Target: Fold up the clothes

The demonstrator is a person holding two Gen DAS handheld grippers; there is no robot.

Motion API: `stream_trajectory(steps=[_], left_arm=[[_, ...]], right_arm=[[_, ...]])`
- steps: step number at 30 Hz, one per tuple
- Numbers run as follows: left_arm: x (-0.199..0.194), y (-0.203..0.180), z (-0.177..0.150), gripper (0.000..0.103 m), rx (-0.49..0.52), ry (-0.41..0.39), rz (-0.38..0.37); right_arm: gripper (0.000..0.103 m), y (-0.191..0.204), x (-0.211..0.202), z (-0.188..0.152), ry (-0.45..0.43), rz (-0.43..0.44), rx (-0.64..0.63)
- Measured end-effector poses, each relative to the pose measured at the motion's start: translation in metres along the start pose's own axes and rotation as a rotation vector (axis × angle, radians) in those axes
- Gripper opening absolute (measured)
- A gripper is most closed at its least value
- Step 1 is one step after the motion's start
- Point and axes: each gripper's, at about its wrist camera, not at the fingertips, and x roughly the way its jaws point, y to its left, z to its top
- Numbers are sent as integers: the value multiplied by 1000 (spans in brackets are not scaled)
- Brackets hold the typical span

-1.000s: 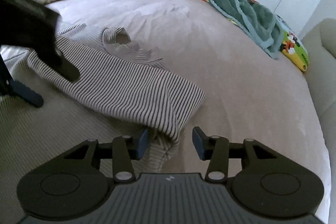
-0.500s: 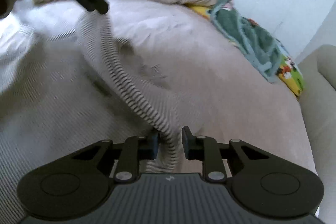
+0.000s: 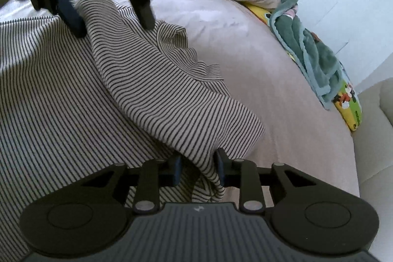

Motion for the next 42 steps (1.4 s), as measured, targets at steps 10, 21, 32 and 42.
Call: stream_trajectory(steps=[10,21,32,42], left_arm=[[-5,-44,10,18,280,-94,-96],[2,10,12,32,463,-108,80],[-56,66,-5,90,436,137,-207],[-70,111,-1,65,572,239,-71]], right_arm=[[28,-18,16,-9,-8,-47,43],[36,-11,20,-4,34,-35,59],[79,-63,-9,16,-71,361,612],[80,-24,-29,13,87,273,572]])
